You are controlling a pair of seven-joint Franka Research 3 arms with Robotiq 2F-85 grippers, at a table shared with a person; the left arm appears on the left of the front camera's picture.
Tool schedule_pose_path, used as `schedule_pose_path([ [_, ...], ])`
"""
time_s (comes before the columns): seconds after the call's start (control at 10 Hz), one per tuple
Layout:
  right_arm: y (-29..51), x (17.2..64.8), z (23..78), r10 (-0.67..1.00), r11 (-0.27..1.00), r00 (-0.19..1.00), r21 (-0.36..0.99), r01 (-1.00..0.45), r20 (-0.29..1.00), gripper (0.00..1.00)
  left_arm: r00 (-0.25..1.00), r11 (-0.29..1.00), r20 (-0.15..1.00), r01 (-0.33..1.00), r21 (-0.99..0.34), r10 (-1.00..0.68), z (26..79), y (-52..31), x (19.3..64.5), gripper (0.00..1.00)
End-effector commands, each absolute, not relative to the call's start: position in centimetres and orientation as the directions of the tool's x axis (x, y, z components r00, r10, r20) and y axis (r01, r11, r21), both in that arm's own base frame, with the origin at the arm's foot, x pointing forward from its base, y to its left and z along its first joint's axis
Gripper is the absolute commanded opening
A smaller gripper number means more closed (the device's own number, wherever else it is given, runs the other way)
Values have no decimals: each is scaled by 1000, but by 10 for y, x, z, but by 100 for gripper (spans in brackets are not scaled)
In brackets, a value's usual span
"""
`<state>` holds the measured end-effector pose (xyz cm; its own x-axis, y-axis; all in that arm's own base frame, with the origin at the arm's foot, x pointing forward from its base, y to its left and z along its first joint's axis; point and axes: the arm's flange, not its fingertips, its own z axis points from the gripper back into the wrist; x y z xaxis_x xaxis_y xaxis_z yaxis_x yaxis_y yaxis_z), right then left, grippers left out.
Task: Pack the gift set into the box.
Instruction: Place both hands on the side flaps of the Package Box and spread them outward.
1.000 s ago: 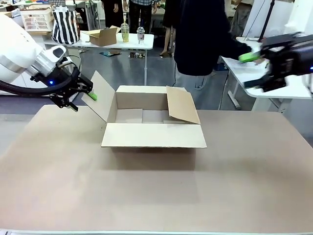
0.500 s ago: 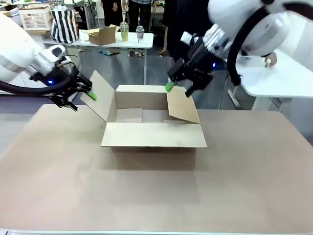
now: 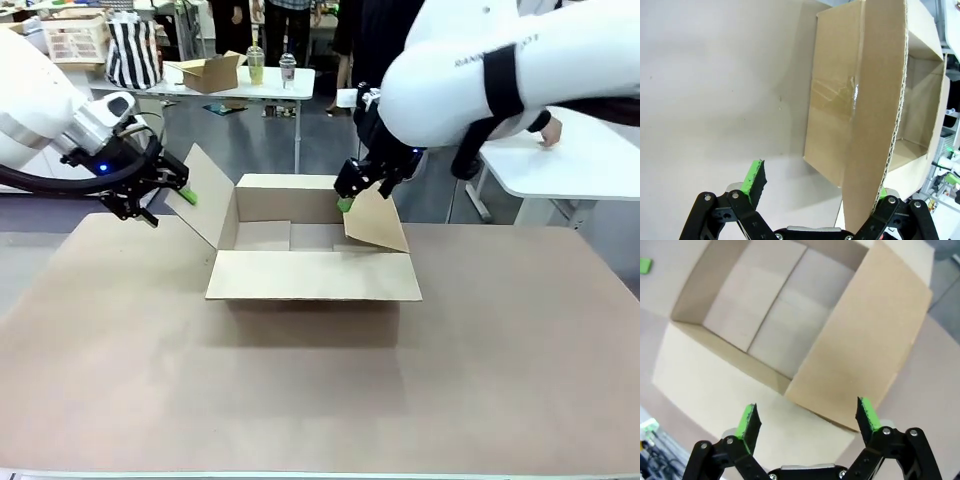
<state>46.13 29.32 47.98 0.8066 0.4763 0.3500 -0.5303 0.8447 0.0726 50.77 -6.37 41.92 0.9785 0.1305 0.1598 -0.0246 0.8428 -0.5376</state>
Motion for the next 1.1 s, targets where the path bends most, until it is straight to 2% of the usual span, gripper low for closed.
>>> schedule_pose_path([
  [0.0, 293, 460, 480, 502, 836, 791, 37, -547, 351, 100, 977, 848, 160, -36, -529, 142, 421, -64, 506, 100],
  [0.1, 312, 464, 476, 490, 871, 863, -22, -491, 122, 100, 977, 848, 160, -36, -529, 142, 421, -64, 506, 100],
  [0.2, 332, 475, 483, 402, 912, 914, -110, -394, 60, 100, 977, 848, 160, -36, -529, 142, 421, -64, 506, 100],
  [0.3, 345, 489, 488, 425, 902, 903, -114, -417, 61, 100, 977, 848, 160, -36, -529, 142, 421, -64, 506, 100],
  [0.5, 362, 518, 491, 248, 968, 962, -65, -242, 115, 100, 977, 848, 160, -36, -529, 142, 421, -64, 506, 100],
  [0.6, 367, 529, 484, 191, 980, 967, -92, -177, 170, 100, 977, 848, 160, -36, -529, 142, 421, -64, 506, 100],
  [0.7, 371, 537, 470, 194, 978, 956, -122, -170, 219, 100, 977, 848, 160, -36, -529, 142, 421, -64, 506, 100],
  [1.0, 380, 550, 426, 167, 949, 970, -294, -110, 176, 100, 977, 848, 160, -36, -529, 142, 421, -64, 506, 100],
])
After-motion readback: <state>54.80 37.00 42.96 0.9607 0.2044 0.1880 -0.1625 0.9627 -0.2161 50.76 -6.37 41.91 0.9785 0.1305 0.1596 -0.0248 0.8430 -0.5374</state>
